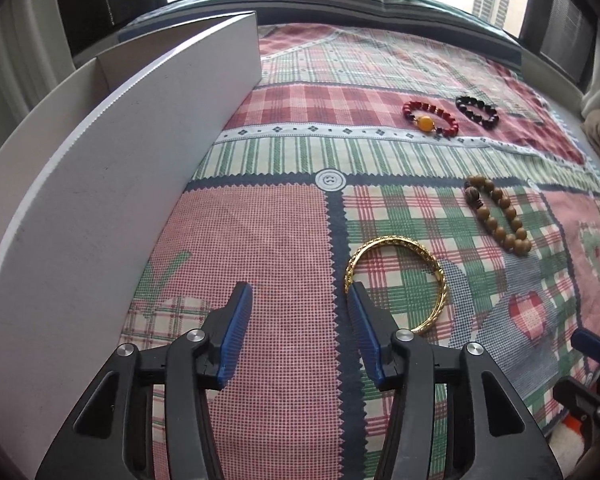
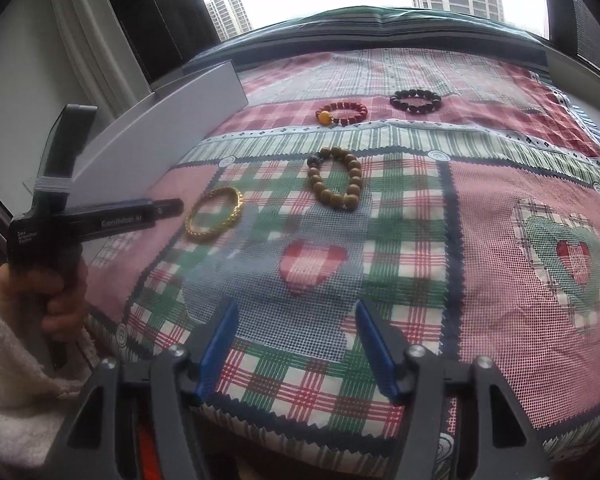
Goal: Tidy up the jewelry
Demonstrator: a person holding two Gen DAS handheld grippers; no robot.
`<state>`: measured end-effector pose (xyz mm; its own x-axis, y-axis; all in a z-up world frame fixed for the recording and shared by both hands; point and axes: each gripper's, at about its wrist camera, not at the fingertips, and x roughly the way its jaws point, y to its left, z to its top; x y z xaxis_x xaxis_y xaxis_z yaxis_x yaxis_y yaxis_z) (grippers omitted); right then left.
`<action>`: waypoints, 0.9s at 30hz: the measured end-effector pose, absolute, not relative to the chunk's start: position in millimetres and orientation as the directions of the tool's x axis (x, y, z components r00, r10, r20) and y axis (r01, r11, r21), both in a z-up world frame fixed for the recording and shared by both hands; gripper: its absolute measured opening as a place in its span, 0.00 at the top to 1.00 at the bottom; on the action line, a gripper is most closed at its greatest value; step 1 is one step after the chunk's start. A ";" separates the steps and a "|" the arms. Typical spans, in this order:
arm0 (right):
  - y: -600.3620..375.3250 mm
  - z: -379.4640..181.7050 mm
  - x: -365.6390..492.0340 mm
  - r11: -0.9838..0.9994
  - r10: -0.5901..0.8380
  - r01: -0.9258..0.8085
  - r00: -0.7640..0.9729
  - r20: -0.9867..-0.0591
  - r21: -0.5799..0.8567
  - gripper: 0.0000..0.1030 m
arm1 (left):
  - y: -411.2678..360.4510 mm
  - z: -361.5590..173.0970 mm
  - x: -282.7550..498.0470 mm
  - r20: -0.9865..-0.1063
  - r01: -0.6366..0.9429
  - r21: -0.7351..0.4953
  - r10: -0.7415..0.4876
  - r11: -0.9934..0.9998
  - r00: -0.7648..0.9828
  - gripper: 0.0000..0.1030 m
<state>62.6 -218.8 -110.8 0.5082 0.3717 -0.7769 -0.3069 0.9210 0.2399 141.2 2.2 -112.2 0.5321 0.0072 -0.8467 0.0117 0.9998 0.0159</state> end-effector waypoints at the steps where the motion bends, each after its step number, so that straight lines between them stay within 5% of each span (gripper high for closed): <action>1: -217.8 -111.0 62.7 0.921 0.370 -0.308 0.507 -0.779 0.237 0.40 | 2.4 -111.8 141.1 -0.846 0.012 0.016 0.007 1.000 0.534 0.50; 6: -213.0 -114.8 62.0 0.920 0.367 -0.316 0.494 -0.788 0.230 0.40 | 6.2 -111.1 141.0 -0.851 0.017 -0.014 -0.020 1.000 0.524 0.50; 11: -215.3 -110.4 61.8 0.923 0.361 -0.312 0.507 -0.782 0.224 0.40 | 33.6 -110.6 143.7 -0.855 -0.002 -0.207 -0.180 0.978 0.487 0.50; 21: -209.3 -113.4 61.8 0.920 0.363 -0.324 0.499 -0.787 0.218 0.40 | -8.4 -119.9 151.5 -0.868 0.084 -0.083 -0.113 0.993 0.483 0.51; 24: -210.8 -101.5 69.8 0.923 0.349 -0.334 0.521 -0.779 0.190 0.40 | -13.5 -125.2 152.1 -0.869 0.087 -0.044 -0.081 0.995 0.487 0.71; 26: -214.2 -88.4 83.0 0.924 0.348 -0.335 0.537 -0.768 0.184 0.40 | -14.2 -125.7 151.0 -0.865 0.102 -0.043 -0.088 0.994 0.493 0.93; 27: -216.1 -81.1 92.8 0.924 0.352 -0.334 0.544 -0.761 0.188 0.40 | -13.7 -125.4 150.8 -0.864 0.101 -0.047 -0.091 0.994 0.495 0.94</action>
<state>92.8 -216.1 -81.1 0.5444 0.3519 -0.7614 -0.3345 0.9235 0.1877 150.8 -13.7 -125.4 0.4951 -0.0909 -0.8641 0.1007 0.9938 -0.0468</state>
